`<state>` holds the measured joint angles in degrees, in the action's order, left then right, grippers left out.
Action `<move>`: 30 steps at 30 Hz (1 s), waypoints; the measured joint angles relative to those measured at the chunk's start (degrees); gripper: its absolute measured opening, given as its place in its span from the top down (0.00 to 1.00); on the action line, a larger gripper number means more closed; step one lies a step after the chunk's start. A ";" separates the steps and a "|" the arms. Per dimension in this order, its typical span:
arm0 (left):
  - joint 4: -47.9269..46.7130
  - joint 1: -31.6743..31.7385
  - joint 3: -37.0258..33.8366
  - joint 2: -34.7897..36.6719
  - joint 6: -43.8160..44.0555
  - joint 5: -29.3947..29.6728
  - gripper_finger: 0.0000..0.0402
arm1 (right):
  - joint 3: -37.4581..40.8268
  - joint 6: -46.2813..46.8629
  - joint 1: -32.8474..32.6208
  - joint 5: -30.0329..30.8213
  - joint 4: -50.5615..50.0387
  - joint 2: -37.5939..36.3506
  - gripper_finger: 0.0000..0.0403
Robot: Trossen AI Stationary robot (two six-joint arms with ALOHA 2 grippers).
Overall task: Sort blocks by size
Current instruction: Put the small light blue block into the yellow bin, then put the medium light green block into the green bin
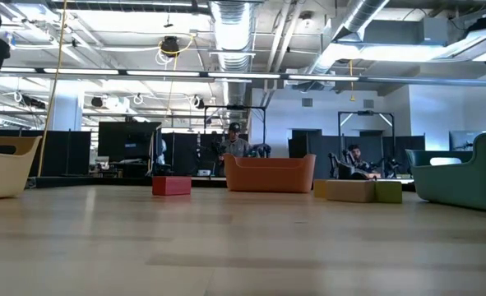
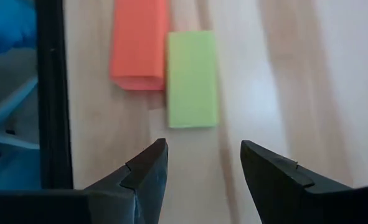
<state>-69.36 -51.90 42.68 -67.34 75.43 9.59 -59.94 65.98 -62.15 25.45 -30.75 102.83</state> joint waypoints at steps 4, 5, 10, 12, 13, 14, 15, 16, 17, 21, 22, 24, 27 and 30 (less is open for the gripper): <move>-0.08 0.00 0.02 0.04 -0.25 2.40 0.52 | -0.02 -3.41 0.58 0.11 4.05 1.95 0.43; 0.03 0.00 0.02 0.04 -0.42 2.55 0.49 | -0.04 -3.77 0.86 0.12 4.44 2.16 0.42; 0.09 0.00 0.02 0.01 -0.56 2.68 0.39 | -0.04 -4.54 1.63 0.53 4.20 2.38 0.37; 0.09 0.00 0.02 0.01 -0.56 2.71 0.36 | -0.04 -4.67 2.06 0.68 3.75 2.38 0.35; 0.15 0.00 0.04 0.01 -0.56 2.71 0.35 | -0.04 -4.88 2.34 0.68 3.77 2.38 0.34; 0.15 0.00 0.04 0.01 -0.50 2.71 0.35 | -0.04 -5.03 2.51 0.68 3.79 2.38 0.33; 0.17 0.00 0.04 0.01 -0.47 2.71 0.34 | -0.04 -5.19 2.79 0.67 3.84 2.38 0.32; 0.31 0.00 0.05 0.01 -0.47 2.71 0.34 | -0.04 -5.52 3.09 0.54 4.07 2.38 0.32; 0.59 0.01 0.08 0.01 -0.53 2.71 0.34 | -0.04 -5.97 3.30 0.27 4.59 2.40 0.31; 0.85 0.00 1.81 0.01 -0.88 4.71 0.33 | -0.09 -7.66 4.49 -0.70 7.50 3.28 0.31; 0.88 0.00 2.49 0.01 -1.43 5.78 0.33 | -0.09 -7.84 4.89 -1.69 8.00 3.86 0.31; 0.86 0.00 4.12 0.01 -2.47 8.34 0.33 | -0.21 -8.17 5.84 -3.62 8.30 5.06 0.31; 0.90 0.00 6.84 -0.01 -4.22 12.96 0.33 | -0.33 -7.78 6.87 -5.49 8.34 5.83 0.32; 1.03 0.00 9.84 -0.01 -6.32 17.49 0.33 | -0.25 -7.44 7.24 -5.75 8.29 4.69 0.36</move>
<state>-68.33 -51.90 52.51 -67.35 69.11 27.08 -60.19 58.54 -54.91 19.70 -22.46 107.53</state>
